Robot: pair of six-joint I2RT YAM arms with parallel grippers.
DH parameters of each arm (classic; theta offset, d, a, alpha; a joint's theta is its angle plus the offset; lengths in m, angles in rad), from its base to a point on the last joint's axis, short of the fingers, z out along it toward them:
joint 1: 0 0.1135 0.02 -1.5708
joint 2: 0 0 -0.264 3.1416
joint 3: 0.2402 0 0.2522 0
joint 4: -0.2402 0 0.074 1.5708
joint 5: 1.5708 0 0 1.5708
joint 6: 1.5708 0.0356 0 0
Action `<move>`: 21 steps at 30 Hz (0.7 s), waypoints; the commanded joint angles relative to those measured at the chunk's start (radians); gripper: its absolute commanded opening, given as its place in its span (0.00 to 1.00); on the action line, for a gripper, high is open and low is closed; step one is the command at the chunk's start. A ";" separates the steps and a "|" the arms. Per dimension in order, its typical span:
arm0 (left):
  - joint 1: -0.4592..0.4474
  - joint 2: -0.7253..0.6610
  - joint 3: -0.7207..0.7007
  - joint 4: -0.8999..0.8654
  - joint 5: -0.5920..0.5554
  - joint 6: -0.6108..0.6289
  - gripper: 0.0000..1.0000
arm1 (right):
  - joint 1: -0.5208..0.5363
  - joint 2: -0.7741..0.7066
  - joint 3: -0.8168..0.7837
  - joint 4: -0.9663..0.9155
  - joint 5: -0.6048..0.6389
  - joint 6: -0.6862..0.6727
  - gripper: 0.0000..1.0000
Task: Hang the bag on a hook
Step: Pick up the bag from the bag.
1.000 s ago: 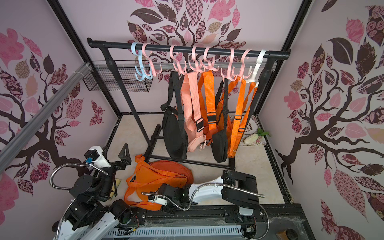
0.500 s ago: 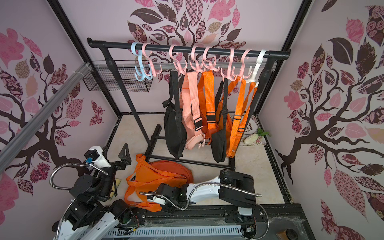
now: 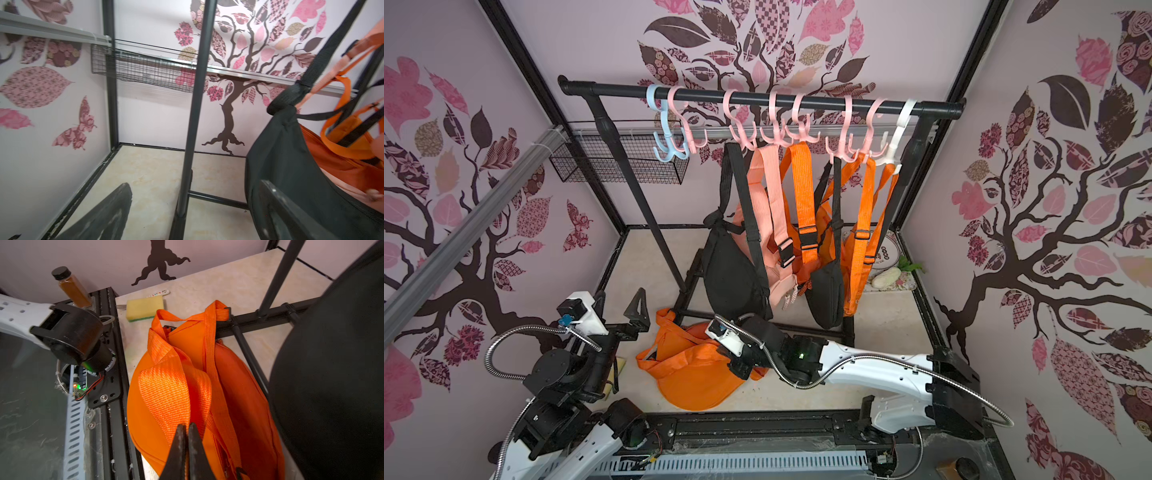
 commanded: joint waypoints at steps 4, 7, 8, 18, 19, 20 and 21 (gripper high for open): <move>-0.063 -0.014 -0.028 0.013 0.445 0.061 0.96 | -0.006 -0.089 0.073 -0.061 0.044 0.018 0.00; -0.119 0.025 0.023 -0.060 0.559 0.100 0.91 | -0.007 -0.110 0.158 -0.127 0.067 0.020 0.00; -0.146 0.050 0.059 -0.115 0.581 0.111 0.88 | -0.007 -0.114 0.184 -0.147 0.073 0.020 0.00; -0.172 0.048 0.081 -0.301 0.668 0.073 0.69 | -0.007 -0.180 0.332 -0.204 0.028 0.015 0.00; -0.172 0.049 0.077 -0.303 0.684 0.072 0.68 | -0.007 -0.181 0.347 -0.211 0.020 0.012 0.00; -0.172 0.056 0.077 -0.302 0.701 0.068 0.68 | -0.007 -0.181 0.362 -0.217 0.015 0.009 0.00; -0.172 0.066 0.078 -0.299 0.718 0.066 0.68 | -0.006 -0.180 0.376 -0.224 0.012 0.006 0.00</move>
